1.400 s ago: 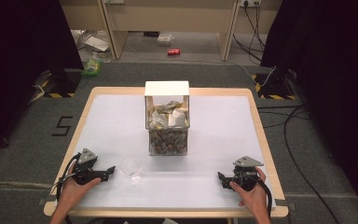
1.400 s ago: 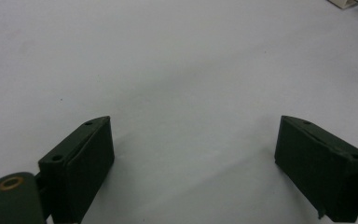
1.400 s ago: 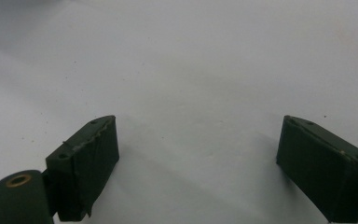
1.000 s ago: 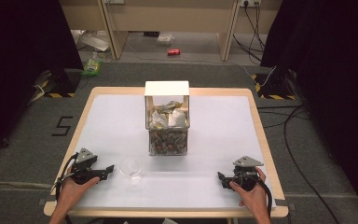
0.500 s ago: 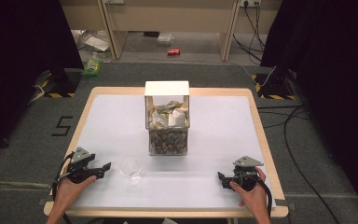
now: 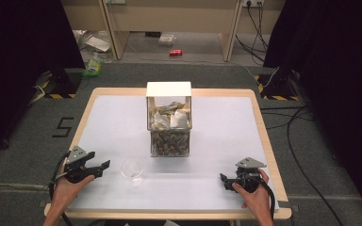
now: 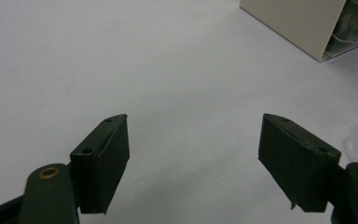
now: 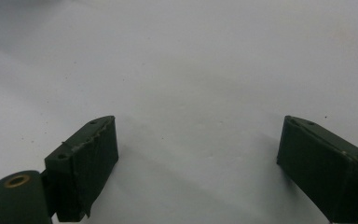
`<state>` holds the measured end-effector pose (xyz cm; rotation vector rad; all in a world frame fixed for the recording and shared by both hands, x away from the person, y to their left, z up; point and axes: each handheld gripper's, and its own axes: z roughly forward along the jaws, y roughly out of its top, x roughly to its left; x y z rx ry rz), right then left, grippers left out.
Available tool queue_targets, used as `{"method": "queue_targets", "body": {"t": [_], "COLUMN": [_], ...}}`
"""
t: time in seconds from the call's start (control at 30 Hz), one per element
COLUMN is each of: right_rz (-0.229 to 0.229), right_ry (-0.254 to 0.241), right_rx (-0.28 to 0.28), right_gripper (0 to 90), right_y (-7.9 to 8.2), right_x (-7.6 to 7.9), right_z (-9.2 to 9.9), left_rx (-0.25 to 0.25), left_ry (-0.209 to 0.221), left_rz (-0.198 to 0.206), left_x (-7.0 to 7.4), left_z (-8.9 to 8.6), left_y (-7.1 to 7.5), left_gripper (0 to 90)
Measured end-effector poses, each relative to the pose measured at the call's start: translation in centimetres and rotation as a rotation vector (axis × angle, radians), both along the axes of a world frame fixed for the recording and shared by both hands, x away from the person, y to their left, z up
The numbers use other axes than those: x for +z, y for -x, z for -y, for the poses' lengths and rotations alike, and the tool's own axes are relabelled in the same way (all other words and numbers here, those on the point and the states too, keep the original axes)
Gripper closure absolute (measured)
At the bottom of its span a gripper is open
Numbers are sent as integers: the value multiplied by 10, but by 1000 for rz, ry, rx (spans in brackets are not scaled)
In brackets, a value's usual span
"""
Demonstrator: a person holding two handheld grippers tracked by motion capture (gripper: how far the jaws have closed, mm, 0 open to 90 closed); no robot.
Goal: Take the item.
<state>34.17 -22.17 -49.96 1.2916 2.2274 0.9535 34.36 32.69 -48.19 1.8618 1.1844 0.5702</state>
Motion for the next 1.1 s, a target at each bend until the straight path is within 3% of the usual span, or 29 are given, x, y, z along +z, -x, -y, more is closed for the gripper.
{"method": "queue_targets", "body": {"t": [0.27,0.63,0.77,0.83,1.1], "right_rz": [0,2,4,3,4], "right_ry": [1,5,4,5,5], "right_rx": [0,1,0,0,0], "right_gripper": [126,124,123,123,122], "right_y": [0,0,0,0,0], "right_x": [0,0,0,0,0], "right_z": [0,0,0,0,0], "left_rx": [-13,-73,-104,-137,-221], "left_ry": [29,46,70,123,167], "left_rz": [52,153,172,188,212], "left_x": [18,62,77,89,114], "left_z": [4,16,22,26,41], "left_y": [-1,-1,-2,-1,-2], "left_gripper": [286,346,359,379,439]}}
